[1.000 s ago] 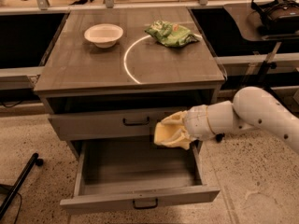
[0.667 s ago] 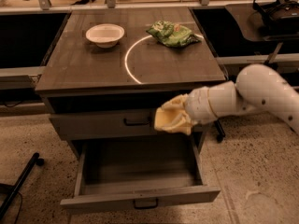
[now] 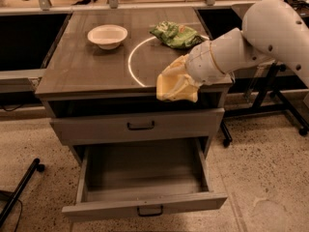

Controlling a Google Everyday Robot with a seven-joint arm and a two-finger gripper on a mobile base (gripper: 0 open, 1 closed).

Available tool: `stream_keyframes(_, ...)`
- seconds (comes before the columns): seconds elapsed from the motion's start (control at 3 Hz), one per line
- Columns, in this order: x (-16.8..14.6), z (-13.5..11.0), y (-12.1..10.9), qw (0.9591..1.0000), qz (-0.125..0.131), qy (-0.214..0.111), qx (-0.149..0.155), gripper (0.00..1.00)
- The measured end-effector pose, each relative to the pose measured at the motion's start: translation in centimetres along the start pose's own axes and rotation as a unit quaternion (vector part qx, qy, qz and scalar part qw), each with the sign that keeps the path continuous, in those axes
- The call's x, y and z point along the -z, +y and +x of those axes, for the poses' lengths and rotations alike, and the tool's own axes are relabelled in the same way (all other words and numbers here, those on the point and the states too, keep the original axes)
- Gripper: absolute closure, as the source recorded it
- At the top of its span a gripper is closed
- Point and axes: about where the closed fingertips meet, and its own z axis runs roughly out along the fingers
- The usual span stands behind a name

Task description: Pick sponge from middle drawer and place on counter

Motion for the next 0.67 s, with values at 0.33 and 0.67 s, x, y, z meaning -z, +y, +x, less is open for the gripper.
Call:
stream_keyframes(0.33,-0.1,-0.1,-0.1,1.0000,0.000,0.000,0.000,1.00)
stream_keyframes(0.67,-1.0,-1.5,-2.8,1.0000,-0.004,-0.002,0.004,1.00)
